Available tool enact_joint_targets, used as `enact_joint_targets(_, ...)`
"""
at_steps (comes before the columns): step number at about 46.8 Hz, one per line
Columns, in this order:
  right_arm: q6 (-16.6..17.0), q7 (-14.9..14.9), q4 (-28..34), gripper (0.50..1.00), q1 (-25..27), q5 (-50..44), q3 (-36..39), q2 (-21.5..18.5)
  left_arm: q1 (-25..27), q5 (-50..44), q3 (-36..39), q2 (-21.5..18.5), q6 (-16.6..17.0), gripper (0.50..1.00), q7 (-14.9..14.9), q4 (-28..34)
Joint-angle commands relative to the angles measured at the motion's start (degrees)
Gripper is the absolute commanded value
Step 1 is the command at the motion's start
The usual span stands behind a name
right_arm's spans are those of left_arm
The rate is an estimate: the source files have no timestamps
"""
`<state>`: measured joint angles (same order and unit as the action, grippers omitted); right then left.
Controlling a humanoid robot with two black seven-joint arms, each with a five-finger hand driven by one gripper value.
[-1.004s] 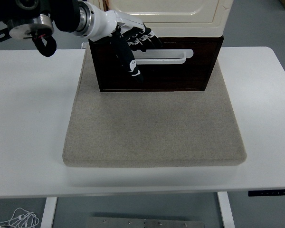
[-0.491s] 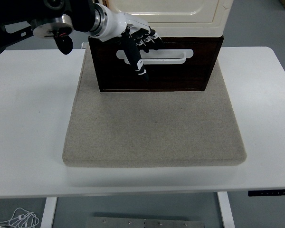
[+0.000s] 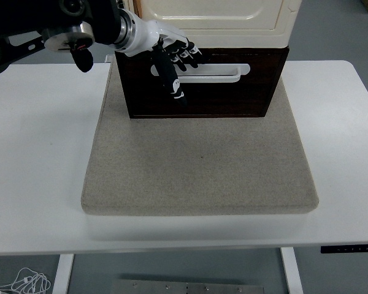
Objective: Open the drawer under the combination cabinet
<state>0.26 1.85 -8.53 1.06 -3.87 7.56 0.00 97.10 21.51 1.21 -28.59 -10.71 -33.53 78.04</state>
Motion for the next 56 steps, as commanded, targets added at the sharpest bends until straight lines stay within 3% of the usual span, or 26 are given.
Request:
enact_joint_targets(1, 0.0, 0.0, 0.0, 0.926, 0.0, 0.0, 0.0, 0.0, -0.2, 0.0, 0.0, 1.2, 0.0, 1.000, 0.0, -1.0)
enact_joint_targets(12, 0.0, 0.0, 0.0, 0.926, 0.0, 0.0, 0.0, 0.0, -1.0, 1.2, -0.1, 1.7, 0.0, 1.000, 0.1, -2.4)
enact_joint_targets(26, 0.0, 0.0, 0.0, 0.926, 0.0, 0.0, 0.0, 0.0, -2.0, 2.7, -0.2, 5.8, 0.1, 1.000, 0.1, -4.7)
enact_joint_targets(56, 0.0, 0.0, 0.0, 0.928, 0.0, 0.0, 0.0, 0.0, -2.7, 2.7, -0.2, 7.3, -1.2, 1.000, 0.1, -5.7)
